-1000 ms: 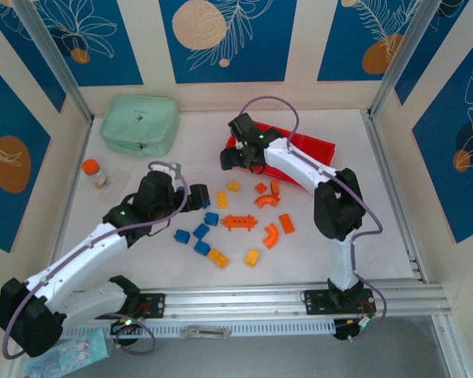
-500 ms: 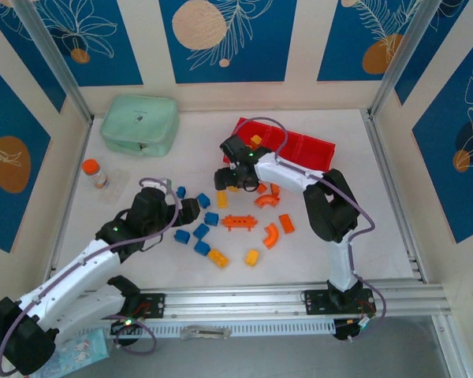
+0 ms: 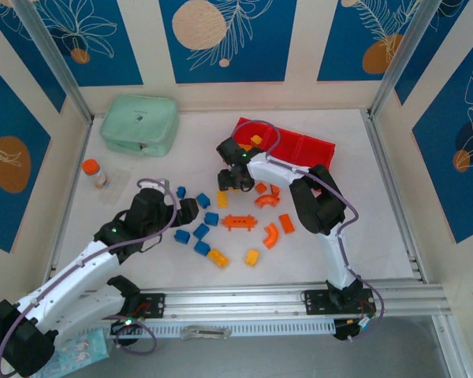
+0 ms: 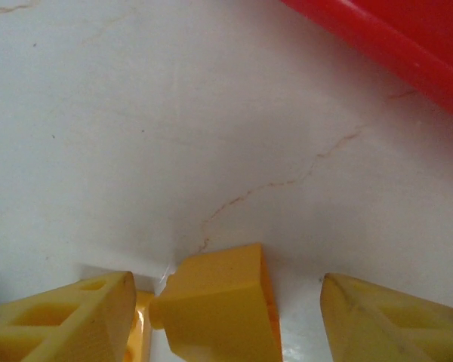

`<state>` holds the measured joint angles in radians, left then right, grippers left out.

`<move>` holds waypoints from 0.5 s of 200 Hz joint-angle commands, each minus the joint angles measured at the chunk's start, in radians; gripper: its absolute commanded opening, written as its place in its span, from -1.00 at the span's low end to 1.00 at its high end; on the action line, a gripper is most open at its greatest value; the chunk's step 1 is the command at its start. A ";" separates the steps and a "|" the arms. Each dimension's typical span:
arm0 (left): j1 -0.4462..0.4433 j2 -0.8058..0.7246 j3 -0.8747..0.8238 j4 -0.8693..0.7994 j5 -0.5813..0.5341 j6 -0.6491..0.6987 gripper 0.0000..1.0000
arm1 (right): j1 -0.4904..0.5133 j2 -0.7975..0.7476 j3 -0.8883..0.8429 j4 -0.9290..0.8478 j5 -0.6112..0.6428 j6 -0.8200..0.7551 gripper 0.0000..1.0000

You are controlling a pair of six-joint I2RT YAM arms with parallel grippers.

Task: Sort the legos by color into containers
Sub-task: Pick up the lego from the center of the table.

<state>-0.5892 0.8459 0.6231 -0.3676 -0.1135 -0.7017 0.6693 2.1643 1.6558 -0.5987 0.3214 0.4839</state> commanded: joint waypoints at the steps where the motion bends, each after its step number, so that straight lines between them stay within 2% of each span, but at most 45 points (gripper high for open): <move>1: 0.011 -0.008 -0.007 -0.007 -0.012 -0.009 0.99 | -0.008 0.028 0.037 -0.019 0.017 -0.011 0.25; 63: 0.012 -0.005 -0.005 -0.008 -0.015 -0.006 0.99 | -0.007 0.032 0.037 -0.014 0.004 -0.029 -0.02; 100: 0.012 -0.005 -0.003 -0.009 -0.014 -0.002 0.99 | -0.002 0.031 0.048 -0.029 0.005 -0.036 0.06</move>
<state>-0.5888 0.8459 0.6228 -0.3676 -0.1135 -0.7021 0.6655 2.1704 1.6688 -0.6003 0.3290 0.4610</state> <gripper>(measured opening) 0.994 0.510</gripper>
